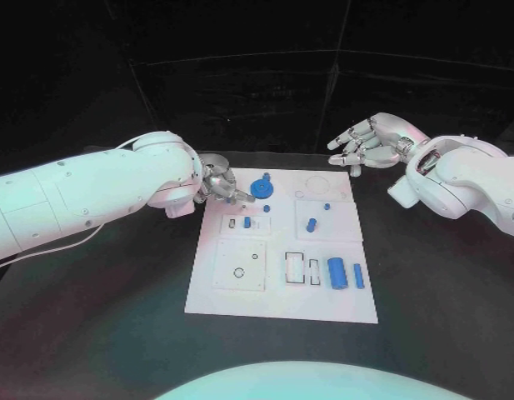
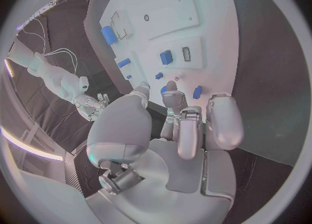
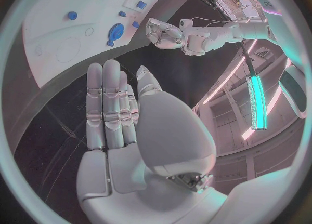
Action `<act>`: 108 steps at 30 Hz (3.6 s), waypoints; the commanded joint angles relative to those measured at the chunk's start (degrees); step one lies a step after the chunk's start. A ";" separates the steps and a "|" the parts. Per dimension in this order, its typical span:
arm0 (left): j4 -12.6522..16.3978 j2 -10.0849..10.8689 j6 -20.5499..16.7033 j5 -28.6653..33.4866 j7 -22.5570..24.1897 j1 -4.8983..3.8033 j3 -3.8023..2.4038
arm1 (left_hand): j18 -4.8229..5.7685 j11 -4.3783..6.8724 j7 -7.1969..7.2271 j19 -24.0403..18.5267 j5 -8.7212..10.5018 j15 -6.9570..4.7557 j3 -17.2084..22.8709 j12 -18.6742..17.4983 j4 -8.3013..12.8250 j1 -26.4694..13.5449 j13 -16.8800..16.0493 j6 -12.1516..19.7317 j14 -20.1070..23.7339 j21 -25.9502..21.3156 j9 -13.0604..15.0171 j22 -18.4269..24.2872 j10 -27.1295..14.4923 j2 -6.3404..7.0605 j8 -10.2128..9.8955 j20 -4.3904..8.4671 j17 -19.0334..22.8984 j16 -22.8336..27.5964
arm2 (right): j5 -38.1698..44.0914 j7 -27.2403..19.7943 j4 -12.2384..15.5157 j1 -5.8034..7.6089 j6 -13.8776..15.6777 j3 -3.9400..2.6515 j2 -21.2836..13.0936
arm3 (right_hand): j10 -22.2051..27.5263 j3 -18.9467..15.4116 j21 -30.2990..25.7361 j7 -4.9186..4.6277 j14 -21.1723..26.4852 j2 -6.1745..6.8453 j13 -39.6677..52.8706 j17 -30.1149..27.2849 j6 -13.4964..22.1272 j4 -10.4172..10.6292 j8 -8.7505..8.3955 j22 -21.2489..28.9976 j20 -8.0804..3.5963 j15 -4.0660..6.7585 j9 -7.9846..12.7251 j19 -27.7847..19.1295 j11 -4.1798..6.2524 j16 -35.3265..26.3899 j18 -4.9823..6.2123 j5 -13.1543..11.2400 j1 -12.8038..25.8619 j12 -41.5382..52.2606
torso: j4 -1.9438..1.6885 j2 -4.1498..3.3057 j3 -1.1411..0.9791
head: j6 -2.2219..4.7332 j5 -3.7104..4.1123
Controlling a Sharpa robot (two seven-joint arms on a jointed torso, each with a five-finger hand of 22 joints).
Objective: Assemble the parts on the task board
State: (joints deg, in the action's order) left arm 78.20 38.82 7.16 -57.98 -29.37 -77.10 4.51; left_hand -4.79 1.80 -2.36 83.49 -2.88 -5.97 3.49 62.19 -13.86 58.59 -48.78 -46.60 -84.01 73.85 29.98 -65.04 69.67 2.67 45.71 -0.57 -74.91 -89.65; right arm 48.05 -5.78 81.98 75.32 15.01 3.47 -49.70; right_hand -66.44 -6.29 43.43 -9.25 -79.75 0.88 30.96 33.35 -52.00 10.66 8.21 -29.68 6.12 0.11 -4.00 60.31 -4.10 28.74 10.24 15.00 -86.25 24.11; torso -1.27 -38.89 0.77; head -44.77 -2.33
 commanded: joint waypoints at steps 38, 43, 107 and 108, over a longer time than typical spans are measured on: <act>-26.49 -12.92 14.95 -5.24 2.15 -1.33 -0.15 | 0.11 -1.65 -1.81 0.24 0.16 1.92 -7.74 0.89 -2.48 1.67 1.15 -0.01 -5.99 0.57 -7.11 -1.39 -0.32 -3.19 -5.97 -1.40 -15.09 -0.35 | 0.07 -0.60 -0.65 0.11 -0.14 -0.03 1.29 | -0.27 -0.49 -0.39 0.06 -0.47 -0.34 0.10 0.23 0.01 0.56 0.37 0.19 -0.03 0.06 -0.02 0.43 -0.02 -0.39 0.26 0.33 0.52 -0.33 | 0.40 -0.28 -0.08 | 0.58 -0.82; -26.84 -13.41 16.17 -5.24 2.30 -1.15 -0.12 | 0.17 -1.44 -1.56 0.34 0.15 1.75 -8.20 1.11 -2.32 2.36 0.93 -0.72 -5.99 0.81 -7.09 -1.76 -0.11 -3.65 -5.57 -1.26 -15.09 -0.35 | 0.07 -0.63 -0.66 0.11 -0.15 -0.03 1.34 | -0.27 -0.49 -0.39 0.06 -0.47 -0.34 0.10 0.23 0.01 0.56 0.37 0.19 -0.03 0.06 -0.02 0.43 -0.02 -0.39 0.26 0.33 0.52 -0.33 | 0.38 -0.31 -0.10 | 0.53 -0.83; -27.13 -14.48 17.11 -3.38 2.75 -0.38 0.45 | 0.38 -0.65 -0.75 0.47 0.12 1.04 -5.65 1.66 2.83 10.93 0.61 -2.08 -5.99 1.51 -6.77 -3.03 0.72 -8.73 -3.47 -0.56 -15.09 -0.35 | 0.07 -0.50 -0.91 0.11 -0.68 -0.03 1.85 | -0.23 -0.55 -0.48 0.06 -0.50 -0.43 0.14 0.32 0.05 0.66 0.38 0.25 -0.02 0.06 -0.01 0.48 -0.01 -0.55 0.26 0.49 0.53 -0.33 | 0.37 -0.29 -0.10 | 0.14 -0.91; -27.13 -14.48 17.09 -3.37 2.72 -0.38 0.45 | 0.38 -0.66 -0.75 0.47 0.12 1.05 -5.67 1.70 2.81 10.88 0.55 -2.09 -5.99 1.50 -6.77 -3.02 0.75 -8.72 -3.46 -0.56 -15.09 -0.35 | 0.07 -0.49 -0.91 0.11 -0.68 -0.03 1.86 | -0.23 -0.55 -0.48 0.06 -0.50 -0.43 0.14 0.32 0.05 0.66 0.38 0.25 -0.02 0.06 -0.01 0.48 -0.01 -0.55 0.26 0.49 0.53 -0.33 | 0.37 -0.29 -0.10 | 0.14 -0.91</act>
State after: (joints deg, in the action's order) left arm 51.00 24.34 23.84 -61.87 -26.91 -77.40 4.96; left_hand -4.81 0.97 -3.28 83.89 -2.88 -4.60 -1.95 63.70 -11.29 69.37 -48.15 -48.43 -84.05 75.02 23.12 -68.01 70.07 -6.34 42.00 -1.43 -74.91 -89.65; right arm 48.06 -5.91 81.07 75.31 14.75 3.48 -47.89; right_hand -66.44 -6.70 43.20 -9.25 -79.75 0.65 31.03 33.61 -52.00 11.07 8.21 -29.49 6.12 0.11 -4.00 60.31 -4.10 28.44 10.24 15.31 -86.02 24.11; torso -0.92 -39.16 0.68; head -44.65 -3.25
